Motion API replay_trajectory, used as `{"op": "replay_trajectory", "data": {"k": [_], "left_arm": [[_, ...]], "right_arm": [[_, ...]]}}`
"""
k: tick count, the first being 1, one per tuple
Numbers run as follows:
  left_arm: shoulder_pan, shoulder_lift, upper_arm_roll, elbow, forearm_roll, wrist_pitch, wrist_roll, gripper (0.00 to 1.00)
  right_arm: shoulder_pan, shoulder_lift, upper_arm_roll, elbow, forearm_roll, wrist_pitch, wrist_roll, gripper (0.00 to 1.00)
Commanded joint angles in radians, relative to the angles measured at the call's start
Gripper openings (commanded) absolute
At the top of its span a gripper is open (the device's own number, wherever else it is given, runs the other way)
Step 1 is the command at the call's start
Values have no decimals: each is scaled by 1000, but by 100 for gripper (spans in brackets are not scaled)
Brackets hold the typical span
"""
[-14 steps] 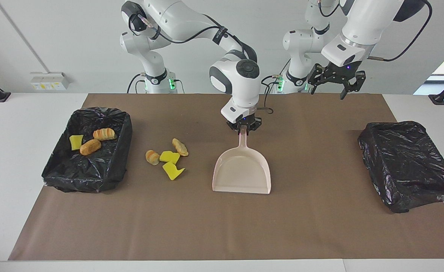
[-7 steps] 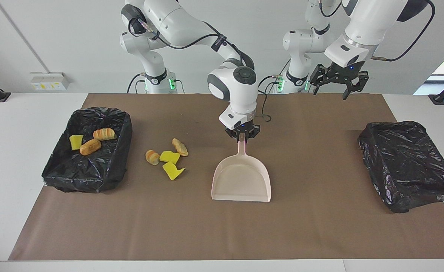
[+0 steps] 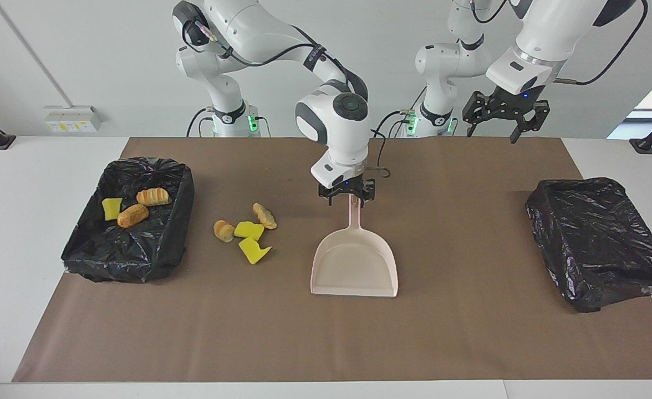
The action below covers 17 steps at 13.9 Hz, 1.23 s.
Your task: Sweep and dump trash in bin
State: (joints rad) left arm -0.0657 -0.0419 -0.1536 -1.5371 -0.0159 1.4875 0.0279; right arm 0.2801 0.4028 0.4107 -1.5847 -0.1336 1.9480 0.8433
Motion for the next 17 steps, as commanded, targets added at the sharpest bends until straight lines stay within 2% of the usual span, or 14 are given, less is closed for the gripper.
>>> {"op": "replay_trajectory", "data": {"k": [1, 4, 5, 7, 9, 10, 12, 14, 17], "left_arm": [[10, -9, -6, 0, -3, -7, 7, 100], [-8, 16, -15, -18, -7, 61, 4, 100], [-43, 34, -15, -38, -9, 115, 3, 100], [-97, 82, -17, -52, -9, 216, -64, 100], [-187, 134, -17, -57, -9, 316, -165, 100], [-213, 161, -17, -61, -9, 347, -190, 100], [-255, 204, -17, -116, -9, 437, -201, 100], [-340, 244, -14, -199, -3, 589, -284, 100], [-397, 342, -14, -201, 8, 680, -344, 100]], "right_arm": [[-7, -135, 13, -28, 72, -127, -38, 100], [11, -246, 16, -64, 195, -289, -23, 100], [37, -278, 16, -101, 236, -305, -20, 100], [66, -378, 14, -248, 311, -266, -15, 100], [99, -499, 14, -435, 411, -157, -12, 100], [119, -531, 14, -498, 445, -115, -10, 100], [160, -538, 14, -567, 453, -71, 16, 100], [197, -538, 16, -633, 454, -8, 20, 100], [209, -527, 16, -710, 460, 109, 33, 100]]}}
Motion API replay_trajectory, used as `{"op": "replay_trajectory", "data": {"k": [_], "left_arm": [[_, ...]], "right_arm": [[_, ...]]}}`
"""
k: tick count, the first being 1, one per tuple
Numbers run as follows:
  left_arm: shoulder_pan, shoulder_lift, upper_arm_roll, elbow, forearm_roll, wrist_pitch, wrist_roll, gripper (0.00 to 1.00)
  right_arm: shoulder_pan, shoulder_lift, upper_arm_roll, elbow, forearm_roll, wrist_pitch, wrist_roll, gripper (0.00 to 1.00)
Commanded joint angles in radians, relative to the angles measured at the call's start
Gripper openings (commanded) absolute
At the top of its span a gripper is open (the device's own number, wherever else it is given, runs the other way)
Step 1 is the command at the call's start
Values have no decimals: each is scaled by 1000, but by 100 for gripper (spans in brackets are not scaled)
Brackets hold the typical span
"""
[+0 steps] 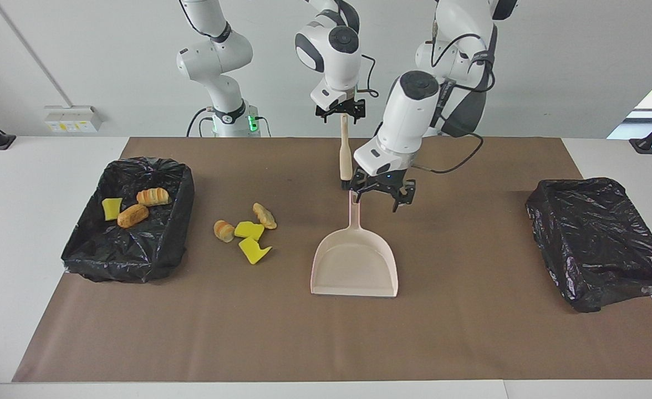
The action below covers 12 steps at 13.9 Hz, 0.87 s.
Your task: Sweep and dump trash in bin
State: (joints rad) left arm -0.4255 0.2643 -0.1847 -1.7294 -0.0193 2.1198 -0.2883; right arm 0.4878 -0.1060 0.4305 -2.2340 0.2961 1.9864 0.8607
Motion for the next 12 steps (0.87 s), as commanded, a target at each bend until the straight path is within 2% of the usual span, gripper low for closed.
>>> {"op": "replay_trajectory", "data": {"k": [1, 3, 5, 9, 10, 11, 12], "left_arm": [[-39, 52, 17, -12, 12, 64, -29, 100], [-41, 56, 17, -31, 12, 69, -40, 100], [-44, 50, 19, -96, 12, 89, -58, 100], [-44, 85, 16, -102, 12, 140, -77, 100], [-47, 90, 16, -108, 12, 141, -77, 96], [-50, 89, 16, -110, 12, 144, -78, 92], [-49, 88, 16, -107, 12, 146, -78, 77]], "right_arm": [[14, -8, -6, -76, 63, 113, 15, 100], [38, 18, -4, -98, 90, 193, 35, 100], [66, 37, -6, -111, 90, 235, 58, 100], [71, 43, -4, -163, 90, 300, 54, 100], [71, 48, -4, -167, 90, 304, 54, 100], [71, 48, -6, -167, 90, 304, 55, 95], [71, 48, -4, -167, 90, 307, 55, 82]]}}
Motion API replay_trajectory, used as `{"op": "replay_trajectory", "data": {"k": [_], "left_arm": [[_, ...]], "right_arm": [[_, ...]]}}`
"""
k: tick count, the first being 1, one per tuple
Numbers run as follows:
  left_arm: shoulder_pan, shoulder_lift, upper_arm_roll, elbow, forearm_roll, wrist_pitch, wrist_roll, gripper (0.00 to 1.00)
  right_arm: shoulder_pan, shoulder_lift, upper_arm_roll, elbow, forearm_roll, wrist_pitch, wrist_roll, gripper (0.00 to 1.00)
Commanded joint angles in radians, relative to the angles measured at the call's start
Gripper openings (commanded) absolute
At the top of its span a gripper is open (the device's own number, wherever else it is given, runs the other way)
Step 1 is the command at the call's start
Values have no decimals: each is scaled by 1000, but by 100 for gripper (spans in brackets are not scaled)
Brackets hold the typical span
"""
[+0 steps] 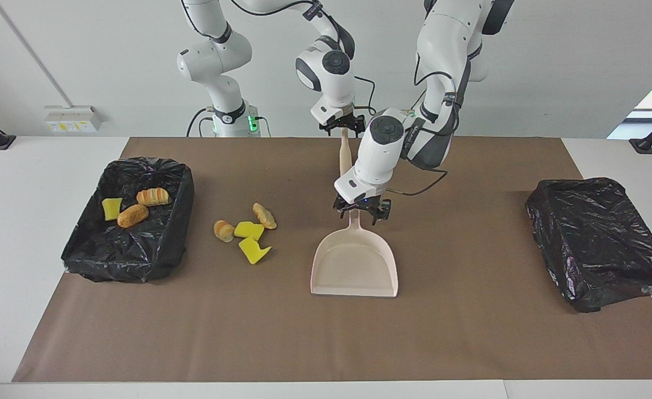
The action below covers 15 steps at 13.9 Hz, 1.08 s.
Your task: Sweep and dump trash in bin
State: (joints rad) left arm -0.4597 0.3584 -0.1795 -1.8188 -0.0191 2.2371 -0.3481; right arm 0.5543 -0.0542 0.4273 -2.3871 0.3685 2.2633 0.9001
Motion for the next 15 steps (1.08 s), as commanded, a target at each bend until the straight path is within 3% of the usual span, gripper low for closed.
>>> {"op": "replay_trajectory", "data": {"k": [1, 2, 3, 4, 5, 7, 12, 15], "left_arm": [[-16, -6, 11, -17, 10, 39, -18, 62], [-19, -6, 11, -17, 11, 42, -18, 53], [-22, -4, 11, -13, 11, 48, -14, 40], [-23, -4, 11, -14, 11, 68, -8, 24], [-28, -3, 11, -13, 11, 70, -8, 10], [-21, -7, 12, -2, 13, 68, 0, 0], [10, -71, 28, 0, 59, 1, 109, 0], [9, -78, 28, 19, 172, -43, 136, 0]], "right_arm": [[4, -3, -2, -14, 18, 31, 16, 58], [4, -3, -2, -12, 18, 33, 17, 27], [4, 4, -2, -10, 18, 33, 22, 5], [4, 4, -2, -10, 18, 35, 32, 0], [4, 4, -2, -9, 18, 35, 36, 0], [2, 11, -2, -3, 18, 33, 42, 0], [-2, 17, -5, 35, 15, 7, 78, 0], [-43, -33, -19, 94, -6, -173, 77, 0]]}}
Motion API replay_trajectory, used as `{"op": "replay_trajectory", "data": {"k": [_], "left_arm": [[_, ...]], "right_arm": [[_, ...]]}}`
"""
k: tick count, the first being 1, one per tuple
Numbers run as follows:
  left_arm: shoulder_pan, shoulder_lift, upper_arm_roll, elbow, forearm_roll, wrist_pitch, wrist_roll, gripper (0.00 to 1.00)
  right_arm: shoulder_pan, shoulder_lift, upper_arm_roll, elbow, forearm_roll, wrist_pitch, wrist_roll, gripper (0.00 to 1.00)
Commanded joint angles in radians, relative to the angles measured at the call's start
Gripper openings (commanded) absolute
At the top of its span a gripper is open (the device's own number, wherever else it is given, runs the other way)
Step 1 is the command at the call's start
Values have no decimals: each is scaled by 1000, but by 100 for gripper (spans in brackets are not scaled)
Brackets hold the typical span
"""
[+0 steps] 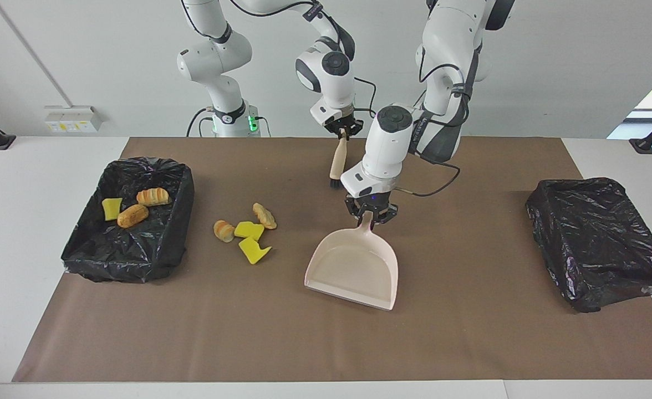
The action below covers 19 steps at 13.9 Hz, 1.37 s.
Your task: Sweep and dump trash in bin
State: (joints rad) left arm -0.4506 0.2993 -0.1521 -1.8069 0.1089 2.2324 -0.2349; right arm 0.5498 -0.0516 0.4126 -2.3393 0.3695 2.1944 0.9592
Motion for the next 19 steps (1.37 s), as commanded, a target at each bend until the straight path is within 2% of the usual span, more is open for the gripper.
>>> {"op": "replay_trajectory", "data": {"k": [1, 5, 9, 13, 16, 19], "left_arm": [[0, -22, 0, 6, 54, -55, 57, 0], [0, -48, 0, -2, 91, -163, 338, 0], [1, -48, 0, 1, 91, -184, 478, 0], [13, -58, 2, -6, 94, -246, 716, 0], [4, -72, -4, -25, 121, -272, 785, 0], [-31, -133, -14, -116, 118, -283, 890, 0]], "right_arm": [[-66, -63, -3, 55, -27, -154, 7, 0], [-195, -146, -5, 124, -95, -423, -140, 0], [-286, -148, -5, 186, -280, -580, -258, 0], [-448, -65, -3, 228, -466, -529, -494, 0], [-579, 16, -2, 290, -573, -467, -675, 0], [-654, 93, -2, 295, -690, -378, -744, 0]]}}
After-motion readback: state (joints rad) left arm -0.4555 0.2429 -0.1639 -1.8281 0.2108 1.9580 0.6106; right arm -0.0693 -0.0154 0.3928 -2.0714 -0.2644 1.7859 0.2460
